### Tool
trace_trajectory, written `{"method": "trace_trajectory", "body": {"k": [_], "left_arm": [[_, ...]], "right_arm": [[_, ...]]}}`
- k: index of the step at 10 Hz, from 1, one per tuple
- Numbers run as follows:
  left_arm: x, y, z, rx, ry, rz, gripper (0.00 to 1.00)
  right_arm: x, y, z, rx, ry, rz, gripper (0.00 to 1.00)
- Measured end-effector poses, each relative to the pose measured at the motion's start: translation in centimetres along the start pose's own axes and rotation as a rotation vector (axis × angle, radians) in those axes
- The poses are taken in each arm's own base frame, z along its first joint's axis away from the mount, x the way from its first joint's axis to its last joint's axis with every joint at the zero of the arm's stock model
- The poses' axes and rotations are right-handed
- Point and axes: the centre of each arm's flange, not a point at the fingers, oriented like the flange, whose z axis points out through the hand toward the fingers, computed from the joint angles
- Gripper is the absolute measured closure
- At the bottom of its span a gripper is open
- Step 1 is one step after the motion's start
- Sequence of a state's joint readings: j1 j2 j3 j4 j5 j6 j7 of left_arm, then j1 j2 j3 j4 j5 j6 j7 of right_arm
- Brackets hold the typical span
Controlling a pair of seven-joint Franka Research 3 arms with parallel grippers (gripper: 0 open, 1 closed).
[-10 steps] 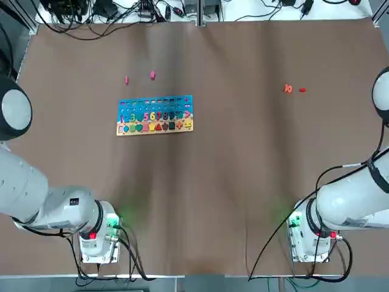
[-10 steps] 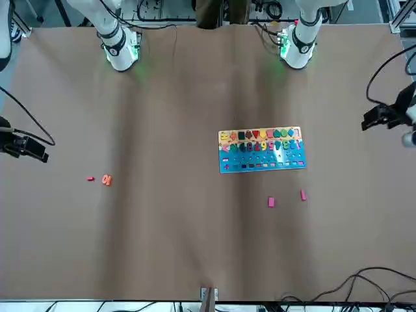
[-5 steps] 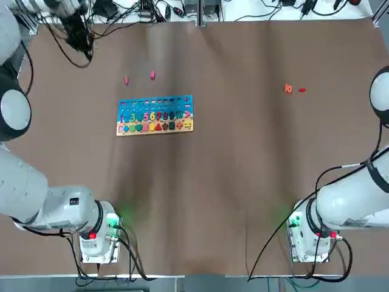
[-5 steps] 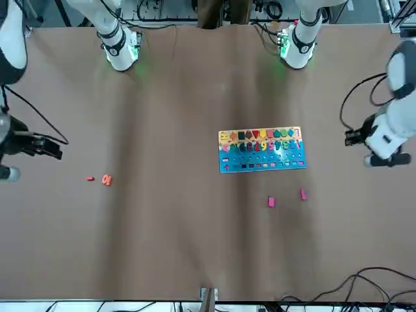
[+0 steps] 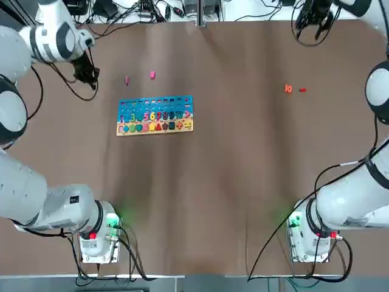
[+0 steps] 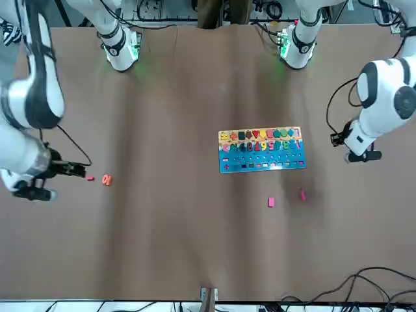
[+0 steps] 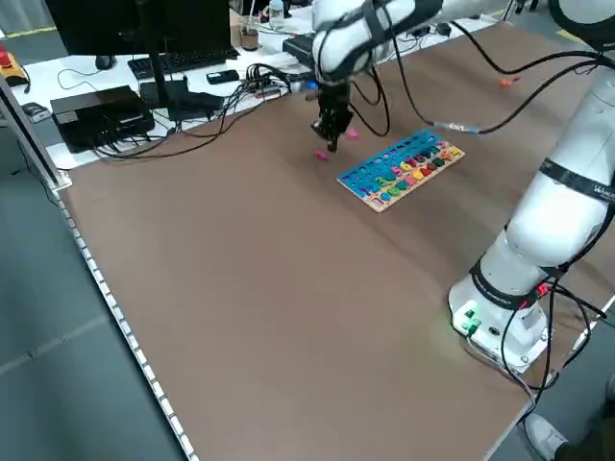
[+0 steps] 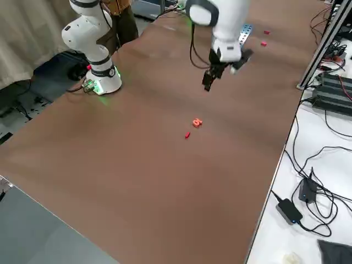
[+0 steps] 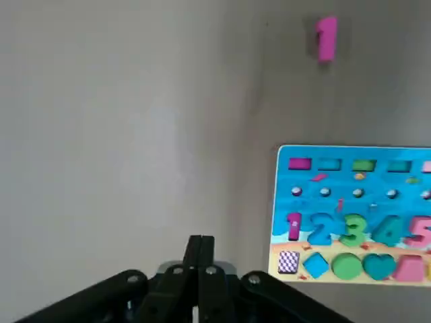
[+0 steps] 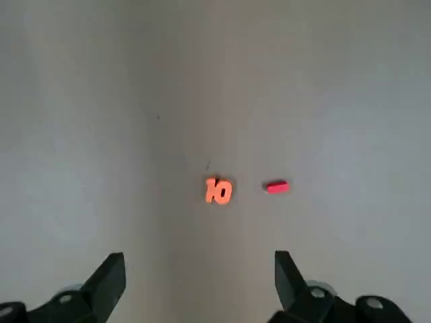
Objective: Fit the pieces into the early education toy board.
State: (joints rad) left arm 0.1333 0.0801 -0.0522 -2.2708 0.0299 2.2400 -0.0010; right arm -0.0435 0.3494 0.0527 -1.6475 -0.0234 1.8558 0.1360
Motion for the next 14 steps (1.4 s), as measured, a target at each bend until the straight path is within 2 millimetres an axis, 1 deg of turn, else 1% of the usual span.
{"method": "trace_trajectory", "body": {"k": [1,3,5,6,7,8,9,10,11,12,13,14], "left_arm": [[-0.7,-0.2,1.6,-0.001,0.007,-0.003,0.99],[-2.0,0.1,4.3,-0.002,0.013,0.002,0.99],[-2.6,1.2,6.8,-0.006,0.004,0.023,0.99],[-2.8,1.9,8.2,-0.009,0.000,0.034,0.99],[-2.9,2.3,9.4,-0.012,-0.009,0.037,0.99],[-2.9,2.7,10.4,-0.015,-0.013,0.033,0.99],[-2.8,3.5,11.3,-0.020,-0.010,0.033,0.99],[-2.8,4.2,12.1,-0.024,-0.007,0.031,0.99],[-2.8,4.8,12.7,-0.026,-0.011,0.017,0.99],[-3.0,5.8,13.3,-0.027,-0.017,0.010,0.98],[-3.1,6.6,13.6,-0.025,-0.022,0.008,0.98],[-3.0,6.7,13.6,-0.025,-0.021,0.007,0.98]], "right_arm": [[0.3,-0.1,3.2,-0.003,-0.033,0.032,0.03],[1.3,-0.3,8.8,0.001,-0.033,0.108,0.03],[1.7,-0.5,14.4,0.009,-0.014,0.138,0.03],[1.6,-0.7,16.8,0.009,-0.026,0.154,0.03],[1.6,-0.7,18.6,0.005,-0.048,0.169,0.04],[1.5,-0.5,19.7,0.002,-0.066,0.183,0.09],[1.5,-0.3,20.1,0.001,-0.072,0.199,0.16],[1.6,0.1,20.0,0.001,-0.073,0.225,0.25],[1.6,0.6,20.1,0.001,-0.074,0.245,0.23],[1.7,0.9,20.1,0.002,-0.073,0.252,0.19],[1.7,1.1,20.0,0.002,-0.073,0.256,0.21],[1.7,1.0,20.0,0.002,-0.073,0.259,0.24]]}}
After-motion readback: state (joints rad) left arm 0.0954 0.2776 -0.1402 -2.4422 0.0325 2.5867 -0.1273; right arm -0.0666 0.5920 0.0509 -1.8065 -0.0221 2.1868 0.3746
